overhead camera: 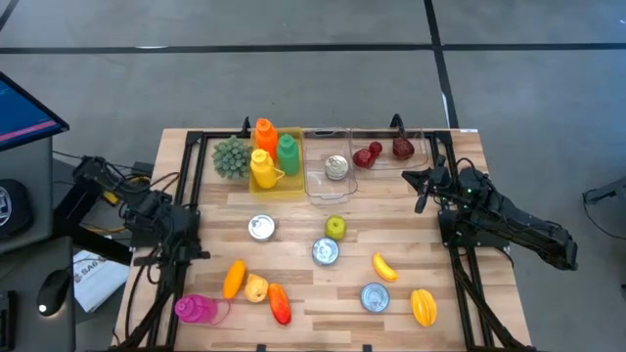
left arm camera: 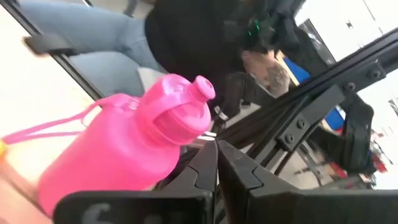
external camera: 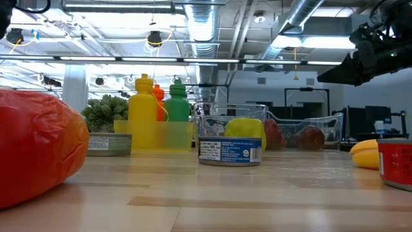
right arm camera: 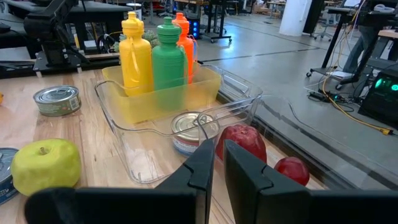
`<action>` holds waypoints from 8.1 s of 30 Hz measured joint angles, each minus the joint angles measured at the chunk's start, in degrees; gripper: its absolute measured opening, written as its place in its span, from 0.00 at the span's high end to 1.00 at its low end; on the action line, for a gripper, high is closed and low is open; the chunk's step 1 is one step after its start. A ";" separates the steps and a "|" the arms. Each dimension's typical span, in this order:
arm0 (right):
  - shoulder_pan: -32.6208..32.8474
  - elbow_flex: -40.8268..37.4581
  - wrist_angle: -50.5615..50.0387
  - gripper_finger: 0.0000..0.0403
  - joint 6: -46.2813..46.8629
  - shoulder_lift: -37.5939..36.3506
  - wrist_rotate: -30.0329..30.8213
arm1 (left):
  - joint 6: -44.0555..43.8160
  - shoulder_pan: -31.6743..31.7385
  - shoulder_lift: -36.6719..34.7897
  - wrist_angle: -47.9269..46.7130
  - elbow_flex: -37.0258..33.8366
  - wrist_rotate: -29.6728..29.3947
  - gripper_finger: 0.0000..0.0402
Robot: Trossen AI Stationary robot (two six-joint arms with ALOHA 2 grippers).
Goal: Pick & Place Food Item
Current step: Put the pink bottle into the yellow bin
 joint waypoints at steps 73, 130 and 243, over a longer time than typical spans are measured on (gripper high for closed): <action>0.00 0.00 -0.02 0.92 0.01 0.00 -0.01 | -15.76 -2.27 21.59 -12.70 24.91 -56.30 1.00; 0.00 0.00 -0.02 0.92 0.01 0.00 -0.02 | -97.71 -27.57 42.20 -30.00 49.18 -31.03 1.00; 0.00 -0.01 -0.02 0.92 0.00 0.00 -0.04 | -85.93 -27.73 47.69 -42.19 49.07 -42.28 0.53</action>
